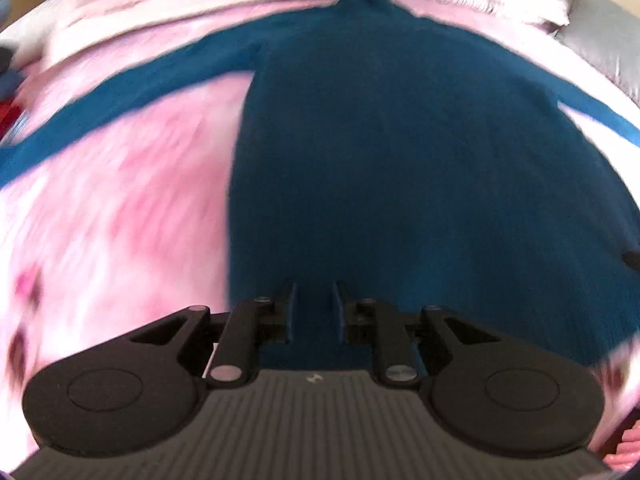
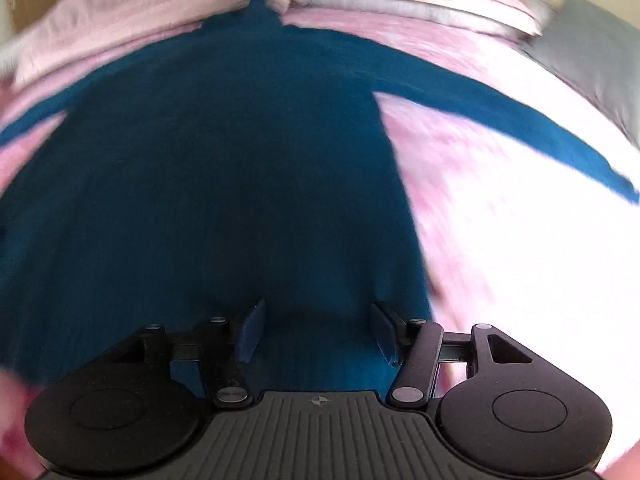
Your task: Fold clothes
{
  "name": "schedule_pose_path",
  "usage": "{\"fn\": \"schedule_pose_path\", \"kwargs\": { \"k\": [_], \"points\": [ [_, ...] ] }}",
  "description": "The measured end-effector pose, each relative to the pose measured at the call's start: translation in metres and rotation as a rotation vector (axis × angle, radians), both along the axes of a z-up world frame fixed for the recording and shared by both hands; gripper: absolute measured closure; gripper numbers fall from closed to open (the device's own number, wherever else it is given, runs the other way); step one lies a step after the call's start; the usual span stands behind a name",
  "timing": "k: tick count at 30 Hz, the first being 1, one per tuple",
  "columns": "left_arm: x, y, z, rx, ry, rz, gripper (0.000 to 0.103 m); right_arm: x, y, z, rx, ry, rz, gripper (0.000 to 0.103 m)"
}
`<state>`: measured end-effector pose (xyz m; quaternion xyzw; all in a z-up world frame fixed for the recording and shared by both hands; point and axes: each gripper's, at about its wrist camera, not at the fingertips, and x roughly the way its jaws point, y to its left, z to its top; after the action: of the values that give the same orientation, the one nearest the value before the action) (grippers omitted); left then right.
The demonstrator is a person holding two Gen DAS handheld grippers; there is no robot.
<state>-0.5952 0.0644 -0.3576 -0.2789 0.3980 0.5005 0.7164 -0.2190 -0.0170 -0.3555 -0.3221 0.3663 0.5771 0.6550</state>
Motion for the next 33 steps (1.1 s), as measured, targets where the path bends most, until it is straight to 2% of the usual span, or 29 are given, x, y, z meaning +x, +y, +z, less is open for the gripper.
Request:
{"fn": "schedule_pose_path", "kwargs": {
  "k": [3, 6, 9, 10, 13, 18, 22, 30, 33],
  "points": [
    [-0.006, -0.032, 0.008, -0.081, 0.028, 0.077, 0.086, -0.006, -0.035, 0.003, -0.032, -0.040, 0.067, 0.046],
    [0.001, -0.051, 0.017, -0.146, 0.088, 0.115, 0.086, 0.002, -0.049, 0.007, -0.099, 0.026, 0.043, 0.046],
    [0.008, -0.060, 0.033, -0.266, 0.117, 0.177, 0.086, 0.004, -0.046, 0.012, -0.285, 0.029, 0.047, 0.046],
    [0.012, -0.061, 0.048, -0.270, 0.112, 0.192, 0.086, 0.004, -0.046, 0.015, -0.346, 0.023, 0.041, 0.046],
    [0.023, -0.062, 0.096, -0.244, 0.097, 0.217, 0.086, 0.014, -0.054, 0.053, -0.299, 0.104, -0.010, 0.046],
    [0.045, -0.060, 0.181, -0.130, 0.071, 0.223, 0.072, 0.021, -0.044, 0.122, -0.208, 0.222, -0.074, 0.046],
    [0.065, -0.053, 0.231, -0.025, 0.065, 0.212, 0.067, 0.008, -0.035, 0.170, -0.092, 0.230, -0.045, 0.046],
    [0.078, -0.072, 0.285, 0.105, 0.080, 0.204, 0.060, -0.007, -0.049, 0.236, 0.034, 0.191, 0.001, 0.046],
    [0.080, -0.080, 0.295, 0.135, 0.078, 0.193, 0.059, -0.010, -0.063, 0.248, 0.073, 0.165, 0.002, 0.046]
  ]
}}
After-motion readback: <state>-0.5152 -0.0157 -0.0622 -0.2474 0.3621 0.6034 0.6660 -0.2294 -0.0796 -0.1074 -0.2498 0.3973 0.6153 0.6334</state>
